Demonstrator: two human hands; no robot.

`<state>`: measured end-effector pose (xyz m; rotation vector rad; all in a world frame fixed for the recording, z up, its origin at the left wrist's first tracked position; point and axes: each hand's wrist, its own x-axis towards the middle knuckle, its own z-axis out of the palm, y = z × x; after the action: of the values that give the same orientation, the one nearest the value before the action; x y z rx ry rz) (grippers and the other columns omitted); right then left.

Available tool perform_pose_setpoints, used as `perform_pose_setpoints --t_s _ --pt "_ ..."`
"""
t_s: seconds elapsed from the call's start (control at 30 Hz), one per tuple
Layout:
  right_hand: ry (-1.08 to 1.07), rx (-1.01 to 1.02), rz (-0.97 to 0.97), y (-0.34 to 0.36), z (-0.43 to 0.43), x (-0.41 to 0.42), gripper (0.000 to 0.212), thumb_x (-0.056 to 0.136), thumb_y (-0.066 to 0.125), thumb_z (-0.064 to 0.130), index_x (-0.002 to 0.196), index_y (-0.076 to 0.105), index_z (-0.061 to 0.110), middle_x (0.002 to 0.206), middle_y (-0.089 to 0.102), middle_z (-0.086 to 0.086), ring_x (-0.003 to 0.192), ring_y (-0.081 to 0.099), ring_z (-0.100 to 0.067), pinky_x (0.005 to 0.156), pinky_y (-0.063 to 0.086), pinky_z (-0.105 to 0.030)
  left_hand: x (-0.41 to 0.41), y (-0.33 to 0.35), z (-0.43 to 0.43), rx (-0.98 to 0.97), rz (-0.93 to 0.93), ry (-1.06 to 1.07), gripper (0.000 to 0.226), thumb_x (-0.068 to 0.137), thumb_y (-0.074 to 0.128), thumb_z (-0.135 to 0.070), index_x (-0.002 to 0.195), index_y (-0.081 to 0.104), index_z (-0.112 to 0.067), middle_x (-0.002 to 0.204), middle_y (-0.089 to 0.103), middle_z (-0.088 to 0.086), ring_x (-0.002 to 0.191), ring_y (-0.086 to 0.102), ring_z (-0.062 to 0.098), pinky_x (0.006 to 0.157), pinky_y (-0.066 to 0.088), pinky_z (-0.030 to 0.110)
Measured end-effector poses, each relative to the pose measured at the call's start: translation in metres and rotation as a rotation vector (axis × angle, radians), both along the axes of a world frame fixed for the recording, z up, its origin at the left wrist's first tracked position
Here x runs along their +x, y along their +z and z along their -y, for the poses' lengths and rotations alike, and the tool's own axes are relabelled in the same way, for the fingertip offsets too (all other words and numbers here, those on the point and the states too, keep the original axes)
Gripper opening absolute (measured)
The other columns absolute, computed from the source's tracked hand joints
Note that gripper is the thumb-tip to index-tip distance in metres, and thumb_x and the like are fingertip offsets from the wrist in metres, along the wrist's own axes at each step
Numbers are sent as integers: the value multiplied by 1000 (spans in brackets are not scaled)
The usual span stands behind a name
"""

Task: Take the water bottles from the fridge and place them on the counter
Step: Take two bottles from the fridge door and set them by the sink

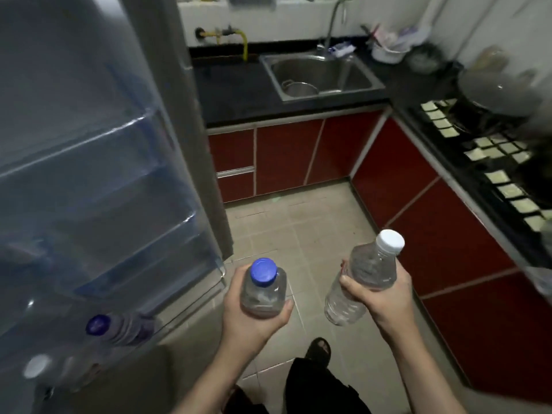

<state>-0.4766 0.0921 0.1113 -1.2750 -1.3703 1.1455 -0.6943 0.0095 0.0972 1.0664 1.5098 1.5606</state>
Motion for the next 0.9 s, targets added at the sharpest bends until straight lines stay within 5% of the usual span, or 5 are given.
perform_pose_setpoints --t_s 0.13,0.33,0.67,0.77,0.9 --pt "-122 41 -29 -4 0 55 54 50 94 39 98 69 33 96 76 -2 85 75 -18 76 61 -26 31 -1 -27 -5 -39 -77 50 55 86 -28 96 60 -37 88 69 -9 73 65 1 68 49 8" --pt "-236 31 -90 -14 -31 146 51 53 93 20 99 71 21 95 77 -7 84 76 -23 78 62 -31 101 2 -86 -24 -56 -106 51 54 87 -30 97 62 -42 92 69 -2 79 67 6 72 53 13" --pt "-102 10 -36 -6 -133 250 50 58 90 8 102 64 8 90 72 -15 73 74 -15 68 60 -21 200 10 -179 -87 -43 -83 57 52 87 -35 102 62 -41 99 73 -9 88 71 9 76 54 12" --pt "-66 -9 -34 -6 -163 257 51 59 89 12 103 62 7 83 68 -19 71 74 -18 64 60 -25 210 10 -205 -83 -67 -64 58 55 89 -21 103 61 -36 98 73 -10 86 70 7 75 53 11" --pt "-67 -6 20 -7 -204 254 58 56 90 31 106 65 15 94 73 -8 88 73 -27 80 60 -36 211 8 -248 -75 -81 -62 56 58 87 -13 102 63 -38 98 73 -8 87 71 7 74 52 9"
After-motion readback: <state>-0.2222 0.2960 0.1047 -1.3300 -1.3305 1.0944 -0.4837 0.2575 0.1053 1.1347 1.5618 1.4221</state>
